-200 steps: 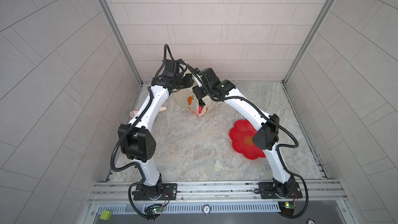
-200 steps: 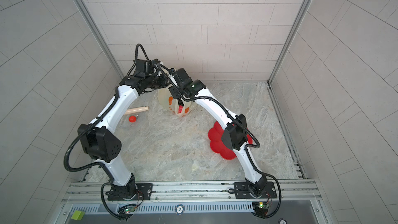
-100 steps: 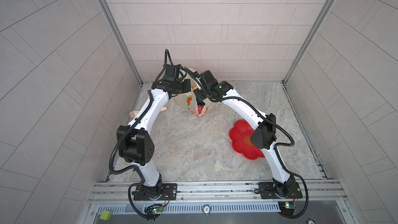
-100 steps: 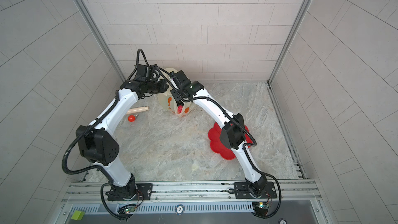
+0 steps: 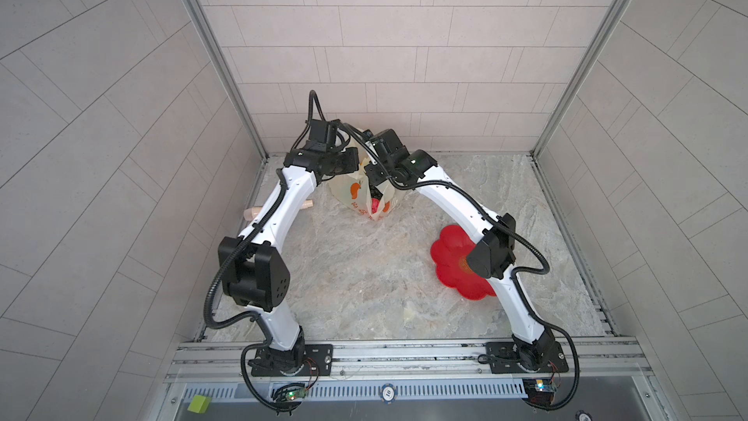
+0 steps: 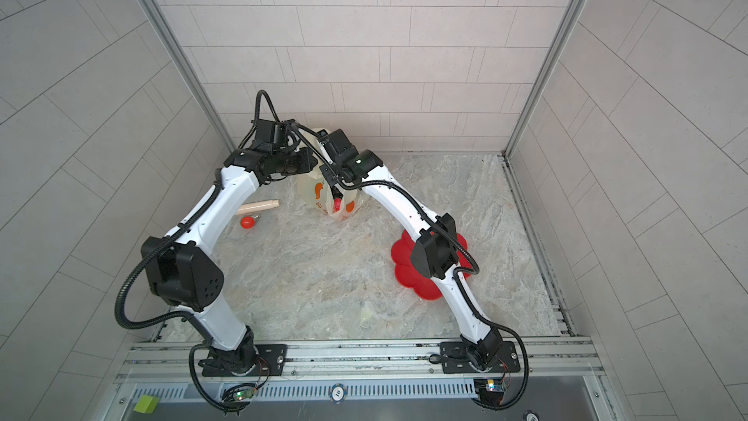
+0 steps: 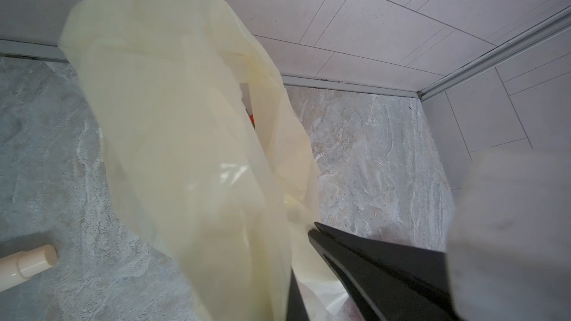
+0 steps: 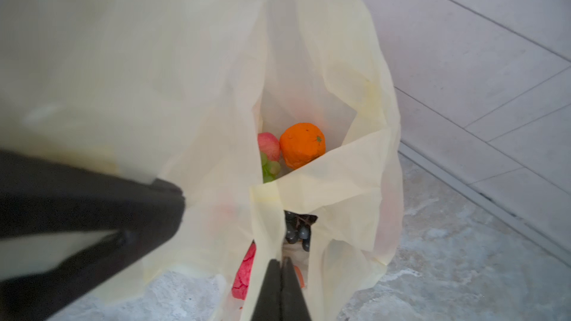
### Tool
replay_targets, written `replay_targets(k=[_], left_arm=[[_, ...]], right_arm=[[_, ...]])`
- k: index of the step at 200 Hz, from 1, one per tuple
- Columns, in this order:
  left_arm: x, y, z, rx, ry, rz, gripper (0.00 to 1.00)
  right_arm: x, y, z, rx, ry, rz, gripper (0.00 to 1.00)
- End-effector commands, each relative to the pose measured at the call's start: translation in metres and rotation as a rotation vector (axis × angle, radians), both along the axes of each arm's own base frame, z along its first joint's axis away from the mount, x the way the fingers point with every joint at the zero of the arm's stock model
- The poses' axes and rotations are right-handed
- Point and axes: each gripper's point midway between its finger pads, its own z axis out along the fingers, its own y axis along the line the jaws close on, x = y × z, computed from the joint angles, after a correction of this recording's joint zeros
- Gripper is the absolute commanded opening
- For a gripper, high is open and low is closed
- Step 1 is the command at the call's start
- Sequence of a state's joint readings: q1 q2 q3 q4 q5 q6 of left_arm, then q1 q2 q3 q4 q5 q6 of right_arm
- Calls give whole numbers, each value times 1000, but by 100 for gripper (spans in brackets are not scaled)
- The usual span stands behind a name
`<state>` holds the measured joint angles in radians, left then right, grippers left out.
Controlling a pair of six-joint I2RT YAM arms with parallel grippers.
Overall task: Take fruits out of the plastic bag
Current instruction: Move the plastic bag to the center of the board.
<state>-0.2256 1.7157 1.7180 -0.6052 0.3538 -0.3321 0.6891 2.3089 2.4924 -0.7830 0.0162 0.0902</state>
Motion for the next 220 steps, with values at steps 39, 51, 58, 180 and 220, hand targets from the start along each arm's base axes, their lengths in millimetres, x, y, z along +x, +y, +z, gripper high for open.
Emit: replay_targets(k=[39, 51, 58, 180, 220], left_arm=[[-57, 9, 58, -8, -80, -35, 0], [-59, 12, 52, 3, -69, -25, 0], [-59, 11, 48, 3, -59, -24, 0], [-151, 12, 83, -92, -32, -107, 0], [-217, 28, 79, -53, 2, -125, 0]], right_arm=[[-42, -14, 64, 86, 6, 45, 0], [-39, -14, 57, 78, 7, 33, 0], [-38, -13, 53, 75, 10, 33, 0], [-151, -42, 135, 321, 73, 150, 0], [-199, -46, 127, 402, 136, 206, 0]])
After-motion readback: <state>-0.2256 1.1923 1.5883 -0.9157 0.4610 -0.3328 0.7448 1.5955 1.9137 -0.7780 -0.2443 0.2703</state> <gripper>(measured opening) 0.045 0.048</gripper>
